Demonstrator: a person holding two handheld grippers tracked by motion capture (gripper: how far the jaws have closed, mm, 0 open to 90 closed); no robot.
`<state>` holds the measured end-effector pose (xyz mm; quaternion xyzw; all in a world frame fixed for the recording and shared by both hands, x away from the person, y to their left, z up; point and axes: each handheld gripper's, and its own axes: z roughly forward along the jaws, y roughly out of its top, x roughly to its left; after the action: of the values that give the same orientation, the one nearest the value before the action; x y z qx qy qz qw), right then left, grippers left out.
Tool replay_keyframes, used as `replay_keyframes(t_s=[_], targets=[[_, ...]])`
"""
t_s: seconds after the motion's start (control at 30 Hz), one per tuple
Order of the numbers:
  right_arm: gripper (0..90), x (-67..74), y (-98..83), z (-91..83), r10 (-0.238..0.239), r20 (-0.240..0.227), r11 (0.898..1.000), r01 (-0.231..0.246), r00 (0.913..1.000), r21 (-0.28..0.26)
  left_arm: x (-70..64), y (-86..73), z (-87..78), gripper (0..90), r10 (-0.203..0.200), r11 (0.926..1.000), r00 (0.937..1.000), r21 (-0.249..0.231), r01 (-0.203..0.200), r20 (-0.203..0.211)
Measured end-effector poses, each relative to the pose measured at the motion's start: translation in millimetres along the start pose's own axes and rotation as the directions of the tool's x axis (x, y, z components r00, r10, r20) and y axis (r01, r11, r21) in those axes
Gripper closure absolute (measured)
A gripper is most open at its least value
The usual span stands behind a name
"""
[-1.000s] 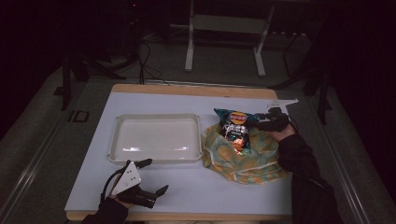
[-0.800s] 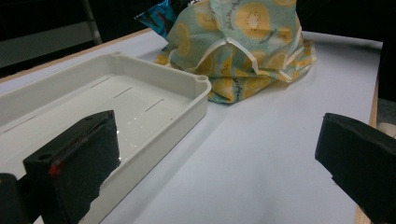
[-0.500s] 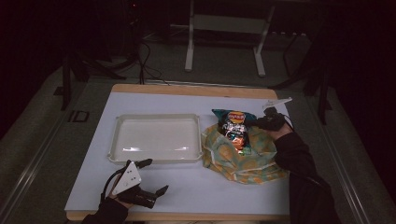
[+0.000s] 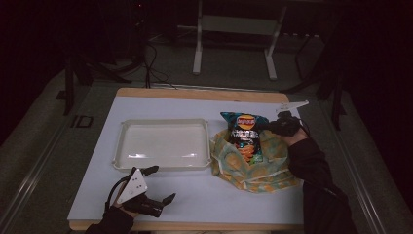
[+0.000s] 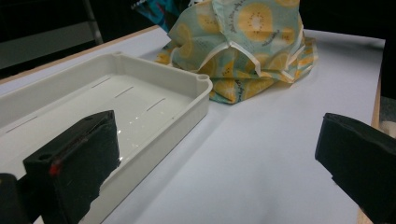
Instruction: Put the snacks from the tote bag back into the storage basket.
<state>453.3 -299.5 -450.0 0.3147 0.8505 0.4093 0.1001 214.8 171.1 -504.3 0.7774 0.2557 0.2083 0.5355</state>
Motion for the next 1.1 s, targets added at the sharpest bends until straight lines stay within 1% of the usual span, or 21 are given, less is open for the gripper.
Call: replay_keyframes(t_s=[0.13,0.3,0.53,0.63,0.8,0.97,1.1], targets=[[90.0,4.3,2.8,-12.1,0.003,-0.013,0.999,-0.004,0.9999,-0.052,-0.2,0.1,0.1,0.3,0.002,1.0000,1.0000,0.000,-0.002,-0.002],[90.0,11.3,8.8,-29.1,-0.008,-0.030,0.992,0.004,0.9995,-0.125,0.1,0.1,0.5,0.3,0.001,1.0000,1.0000,0.002,-0.001,-0.003],[90.0,22.2,20.8,-50.5,-0.037,-0.038,0.984,0.030,0.9986,-0.178,-0.1,0.1,0.6,0.3,0.003,1.0000,1.0000,0.004,-0.003,-0.005],[90.0,25.8,27.7,-59.3,-0.047,-0.033,0.980,0.040,0.9983,-0.194,-0.1,0.2,0.8,0.3,0.001,1.0000,1.0000,0.004,-0.001,-0.005],[90.0,27.9,38.8,-73.7,-0.052,-0.006,0.976,0.049,0.9986,-0.213,0.0,0.3,0.7,0.3,0.001,1.0000,1.0000,0.002,-0.001,-0.006],[90.0,29.9,48.7,-89.0,-0.048,0.009,0.968,0.049,0.9988,-0.247,-0.2,0.4,0.7,0.3,0.003,1.0000,1.0000,0.002,-0.003,-0.007],[90.0,34.3,60.1,-101.1,-0.050,0.027,0.962,0.055,0.9984,-0.268,-0.3,0.4,0.9,0.3,0.003,1.0000,1.0000,0.004,-0.003,-0.008]])
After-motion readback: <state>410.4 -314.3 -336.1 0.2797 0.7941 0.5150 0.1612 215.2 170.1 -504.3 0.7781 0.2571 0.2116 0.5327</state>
